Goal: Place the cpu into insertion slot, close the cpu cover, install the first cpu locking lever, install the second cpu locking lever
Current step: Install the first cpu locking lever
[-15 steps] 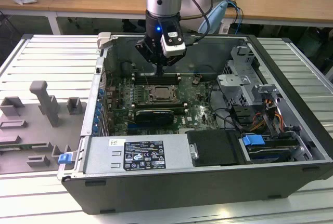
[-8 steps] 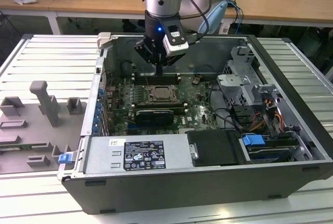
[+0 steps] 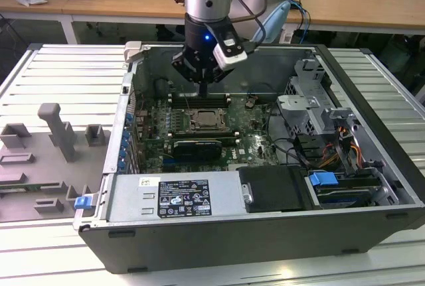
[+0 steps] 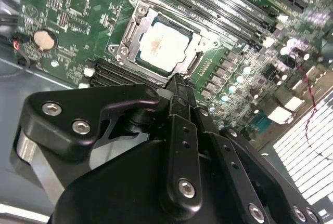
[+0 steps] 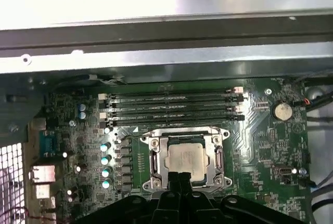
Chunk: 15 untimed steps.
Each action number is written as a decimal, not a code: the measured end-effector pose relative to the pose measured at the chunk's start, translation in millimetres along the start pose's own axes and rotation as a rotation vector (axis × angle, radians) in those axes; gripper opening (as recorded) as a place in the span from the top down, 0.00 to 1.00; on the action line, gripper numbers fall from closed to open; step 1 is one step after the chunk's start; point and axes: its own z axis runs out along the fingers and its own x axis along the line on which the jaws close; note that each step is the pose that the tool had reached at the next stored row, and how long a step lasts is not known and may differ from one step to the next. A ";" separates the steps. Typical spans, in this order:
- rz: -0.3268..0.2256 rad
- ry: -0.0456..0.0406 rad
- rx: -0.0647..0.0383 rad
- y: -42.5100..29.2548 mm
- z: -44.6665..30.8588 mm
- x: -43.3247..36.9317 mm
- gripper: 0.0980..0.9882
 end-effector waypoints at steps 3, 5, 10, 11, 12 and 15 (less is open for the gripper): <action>-0.068 0.0014 0.000 0.0 0.1 0.0 0.99; -0.091 0.0019 -0.001 0.0 0.1 0.0 0.99; -0.103 0.0019 -0.004 -0.3 0.3 8.1 0.99; -0.103 0.0017 -0.005 -0.4 0.3 11.2 0.99; -0.103 0.0015 -0.006 -0.4 0.4 13.8 0.99; -0.103 0.0005 -0.011 -0.8 1.1 25.3 0.99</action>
